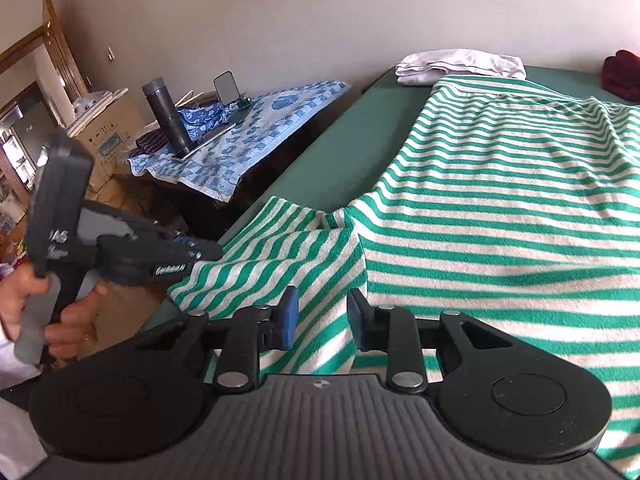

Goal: Fold clothes

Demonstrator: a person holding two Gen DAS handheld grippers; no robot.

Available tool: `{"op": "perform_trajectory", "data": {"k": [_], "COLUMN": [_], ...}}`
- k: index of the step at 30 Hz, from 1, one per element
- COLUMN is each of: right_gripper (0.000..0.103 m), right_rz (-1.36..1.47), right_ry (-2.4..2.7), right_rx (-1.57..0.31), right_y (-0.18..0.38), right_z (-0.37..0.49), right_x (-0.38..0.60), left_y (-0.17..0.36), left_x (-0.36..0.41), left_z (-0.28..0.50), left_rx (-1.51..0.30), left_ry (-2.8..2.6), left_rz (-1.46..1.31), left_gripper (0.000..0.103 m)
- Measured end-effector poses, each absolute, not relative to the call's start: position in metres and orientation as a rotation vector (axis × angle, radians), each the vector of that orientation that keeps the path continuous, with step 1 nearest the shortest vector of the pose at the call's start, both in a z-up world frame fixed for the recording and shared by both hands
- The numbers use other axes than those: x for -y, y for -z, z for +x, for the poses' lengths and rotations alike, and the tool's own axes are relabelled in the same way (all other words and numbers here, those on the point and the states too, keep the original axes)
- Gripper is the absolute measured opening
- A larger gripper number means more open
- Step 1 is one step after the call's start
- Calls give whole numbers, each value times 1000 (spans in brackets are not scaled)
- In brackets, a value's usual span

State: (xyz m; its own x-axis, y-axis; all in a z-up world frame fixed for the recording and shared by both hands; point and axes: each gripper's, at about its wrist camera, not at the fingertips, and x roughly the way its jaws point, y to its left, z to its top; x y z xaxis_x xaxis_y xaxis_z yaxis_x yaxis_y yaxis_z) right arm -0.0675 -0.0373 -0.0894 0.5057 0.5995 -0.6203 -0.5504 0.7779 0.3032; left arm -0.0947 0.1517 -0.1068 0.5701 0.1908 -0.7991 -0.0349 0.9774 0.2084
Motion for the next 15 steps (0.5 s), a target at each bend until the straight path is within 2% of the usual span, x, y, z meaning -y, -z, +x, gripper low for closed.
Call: {"op": "perform_trajectory", "data": {"k": [6,10,15], "right_gripper": [14,14,19], "right_rz": [51,103,189], "right_ry": [-678,-737,-794], "right_rx": [-883,-911,-899], "right_y": [113,117,103], "right_z": [-2,35,25], "right_x": [-12,-41,-38], "left_y": [106,104,89], "left_x": [-152,-156,-185], "left_z": [-119,-135,-150], "left_rx": [-963,-967,-933], "left_ry": [-173,-195,-253], "left_rz": [186,168,71], "left_gripper": [0,0,9]}}
